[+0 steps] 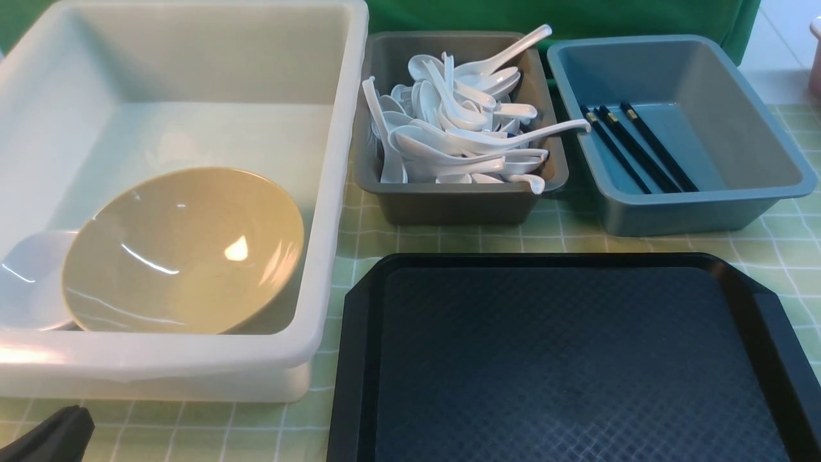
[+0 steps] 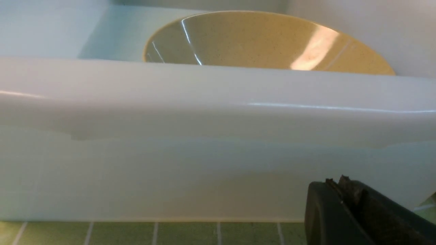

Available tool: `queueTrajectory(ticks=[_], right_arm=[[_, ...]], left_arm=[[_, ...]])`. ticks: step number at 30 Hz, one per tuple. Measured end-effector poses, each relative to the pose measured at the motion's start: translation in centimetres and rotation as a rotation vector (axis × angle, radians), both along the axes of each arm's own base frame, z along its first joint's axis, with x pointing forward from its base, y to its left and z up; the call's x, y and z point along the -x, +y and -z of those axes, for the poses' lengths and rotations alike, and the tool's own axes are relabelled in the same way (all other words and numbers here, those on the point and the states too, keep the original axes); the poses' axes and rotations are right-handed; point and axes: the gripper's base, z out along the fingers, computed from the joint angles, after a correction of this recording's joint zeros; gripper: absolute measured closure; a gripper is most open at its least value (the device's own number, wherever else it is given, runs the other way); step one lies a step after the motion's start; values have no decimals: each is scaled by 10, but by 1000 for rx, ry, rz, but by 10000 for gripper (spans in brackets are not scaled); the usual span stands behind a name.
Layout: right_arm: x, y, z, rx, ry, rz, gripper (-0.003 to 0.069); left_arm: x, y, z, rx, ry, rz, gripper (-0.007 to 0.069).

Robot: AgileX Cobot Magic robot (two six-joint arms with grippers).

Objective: On green table put chopsticks spoon bowls plates into blue grey white boxes.

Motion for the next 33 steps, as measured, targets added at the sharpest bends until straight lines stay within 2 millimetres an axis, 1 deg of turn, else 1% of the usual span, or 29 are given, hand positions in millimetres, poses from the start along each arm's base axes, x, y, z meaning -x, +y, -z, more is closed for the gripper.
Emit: queueTrajectory(ticks=[14, 20, 22, 24, 25, 27, 28, 29, 30, 31, 33], right_arm=[[0, -1, 0, 0, 0, 23, 507], [-3, -8, 0, 12, -3, 191, 503], [-3, -11, 3, 75, 16, 270, 499], [-3, -13, 10, 152, 81, 313, 496], [-3, -13, 17, 195, 147, 332, 496], [-3, -14, 24, 216, 192, 341, 496], [-5, -15, 38, 237, 258, 349, 494], [-6, -16, 45, 235, 282, 350, 494], [-6, -16, 45, 232, 282, 352, 494], [-7, -16, 57, 218, 322, 356, 491], [-8, -17, 67, 218, 354, 363, 488]], left_arm=[[0, 0, 0, 0, 0, 0, 626], [0, 0, 0, 0, 0, 0, 626], [0, 0, 0, 0, 0, 0, 626], [0, 0, 0, 0, 0, 0, 626], [0, 0, 0, 0, 0, 0, 626], [0, 0, 0, 0, 0, 0, 626], [0, 0, 0, 0, 0, 0, 626], [0, 0, 0, 0, 0, 0, 626], [0, 0, 0, 0, 0, 0, 626], [0, 0, 0, 0, 0, 0, 626], [0, 0, 0, 0, 0, 0, 626]])
